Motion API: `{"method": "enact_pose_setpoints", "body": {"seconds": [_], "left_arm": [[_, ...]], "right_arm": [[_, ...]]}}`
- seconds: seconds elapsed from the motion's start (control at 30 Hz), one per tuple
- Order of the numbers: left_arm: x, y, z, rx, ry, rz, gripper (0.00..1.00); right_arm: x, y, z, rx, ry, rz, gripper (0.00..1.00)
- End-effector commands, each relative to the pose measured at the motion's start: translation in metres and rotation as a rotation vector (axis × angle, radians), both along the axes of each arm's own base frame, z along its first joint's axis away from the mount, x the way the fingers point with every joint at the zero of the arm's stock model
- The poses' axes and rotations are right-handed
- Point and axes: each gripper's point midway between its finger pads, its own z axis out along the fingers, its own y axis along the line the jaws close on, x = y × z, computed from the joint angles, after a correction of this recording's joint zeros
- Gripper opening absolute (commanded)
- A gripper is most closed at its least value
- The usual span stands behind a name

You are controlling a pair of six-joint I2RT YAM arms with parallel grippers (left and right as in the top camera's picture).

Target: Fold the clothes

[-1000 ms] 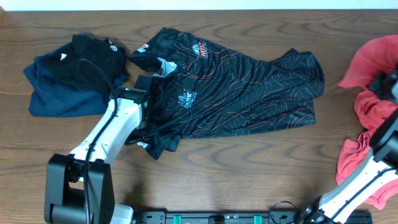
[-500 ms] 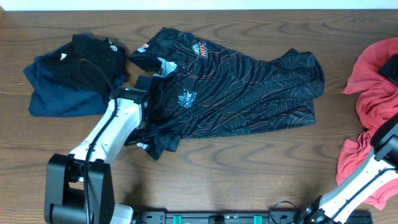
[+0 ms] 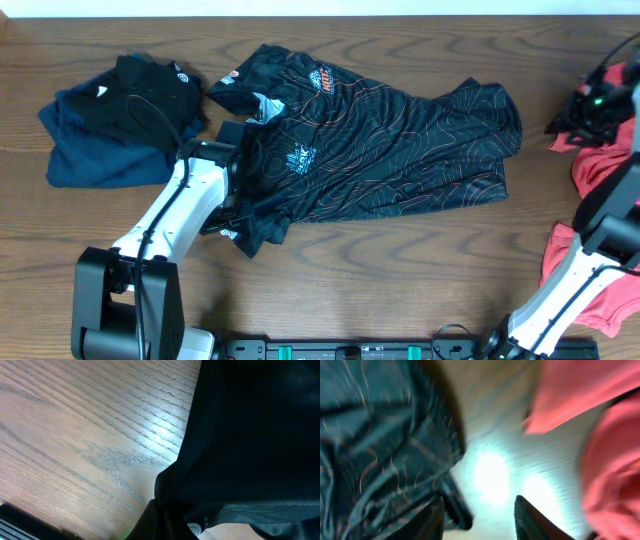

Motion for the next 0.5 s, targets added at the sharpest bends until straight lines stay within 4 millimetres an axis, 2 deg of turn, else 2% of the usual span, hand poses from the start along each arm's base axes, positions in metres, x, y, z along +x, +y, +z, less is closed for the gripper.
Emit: {"method": "enact_pose_setpoints", "body": {"seconds": [0.0, 0.13, 0.23, 0.47], "left_arm": [[-0.001, 0.005, -0.001, 0.022, 0.01, -0.007, 0.06], [-0.001, 0.005, -0.001, 0.021, 0.01, -0.007, 0.06], [-0.001, 0.005, -0.001, 0.021, 0.01, -0.007, 0.06], [-0.001, 0.005, -0.001, 0.021, 0.01, -0.006, 0.06]], "right_arm": [[-0.017, 0.031, -0.006, 0.045, 0.073, 0.033, 0.39], [-0.039, 0.055, -0.025, 0.084, 0.192, -0.02, 0.36], [-0.048, 0.074, -0.039, 0.098, 0.236, 0.014, 0.35], [-0.032, 0.107, -0.065, 0.065, 0.167, 0.112, 0.36]]}}
